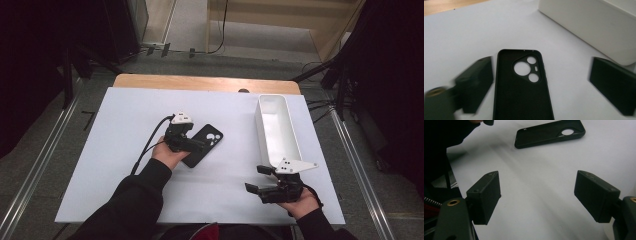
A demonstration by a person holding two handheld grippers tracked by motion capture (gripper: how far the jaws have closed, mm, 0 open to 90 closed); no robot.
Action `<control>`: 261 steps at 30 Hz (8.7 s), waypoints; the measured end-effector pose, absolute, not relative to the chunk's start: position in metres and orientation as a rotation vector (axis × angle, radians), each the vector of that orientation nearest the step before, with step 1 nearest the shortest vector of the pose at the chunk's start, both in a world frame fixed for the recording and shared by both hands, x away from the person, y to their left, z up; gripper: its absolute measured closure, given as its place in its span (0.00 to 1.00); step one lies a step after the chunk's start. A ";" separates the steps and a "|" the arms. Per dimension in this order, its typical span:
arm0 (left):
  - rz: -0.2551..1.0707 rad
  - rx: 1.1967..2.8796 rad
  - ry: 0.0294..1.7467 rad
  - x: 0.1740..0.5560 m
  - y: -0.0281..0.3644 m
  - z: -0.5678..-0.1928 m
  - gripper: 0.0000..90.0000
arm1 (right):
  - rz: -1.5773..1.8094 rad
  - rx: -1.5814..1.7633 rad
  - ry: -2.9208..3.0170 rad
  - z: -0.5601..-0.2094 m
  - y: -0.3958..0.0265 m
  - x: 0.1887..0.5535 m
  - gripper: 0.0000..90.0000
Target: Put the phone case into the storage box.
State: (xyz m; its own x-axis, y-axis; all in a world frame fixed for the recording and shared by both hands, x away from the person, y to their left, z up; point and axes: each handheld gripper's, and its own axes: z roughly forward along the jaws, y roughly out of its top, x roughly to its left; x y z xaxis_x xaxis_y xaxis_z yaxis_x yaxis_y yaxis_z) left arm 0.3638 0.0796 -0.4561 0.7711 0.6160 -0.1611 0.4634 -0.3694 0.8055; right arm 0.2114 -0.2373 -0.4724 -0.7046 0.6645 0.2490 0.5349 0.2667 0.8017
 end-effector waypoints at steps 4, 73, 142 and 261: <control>0.215 2.047 0.804 0.362 0.078 -0.457 0.00 | 1.422 1.137 2.385 -0.472 -0.238 0.211 0.22; 0.400 2.248 0.942 0.368 0.056 -0.515 0.02 | 1.414 1.131 2.404 -0.473 -0.236 0.210 0.22; 0.127 1.943 1.001 0.370 0.087 -0.482 0.16 | 1.439 1.212 2.402 -0.470 -0.236 0.210 0.22; 0.226 1.613 1.035 0.302 0.080 -0.477 0.16 | 1.493 1.405 2.256 -0.397 -0.172 0.314 0.24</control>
